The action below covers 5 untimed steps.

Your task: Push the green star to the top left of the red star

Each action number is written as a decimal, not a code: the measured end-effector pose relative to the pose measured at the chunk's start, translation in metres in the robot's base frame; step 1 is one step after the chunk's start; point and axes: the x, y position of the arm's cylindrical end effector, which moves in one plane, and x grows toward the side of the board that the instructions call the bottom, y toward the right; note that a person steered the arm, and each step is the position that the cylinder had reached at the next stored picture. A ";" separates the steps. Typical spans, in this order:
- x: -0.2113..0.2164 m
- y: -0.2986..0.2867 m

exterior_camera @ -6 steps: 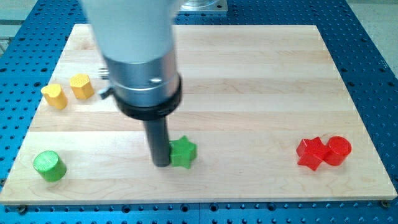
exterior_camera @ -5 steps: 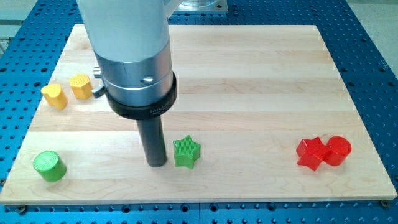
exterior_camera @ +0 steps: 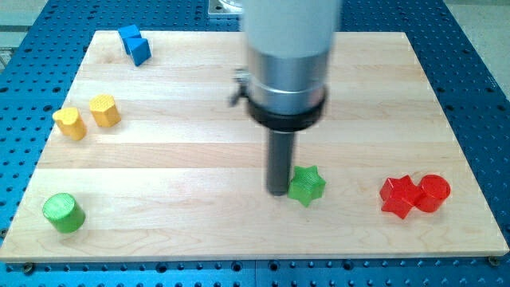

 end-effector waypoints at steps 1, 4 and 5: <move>0.000 0.023; 0.047 0.013; 0.033 0.028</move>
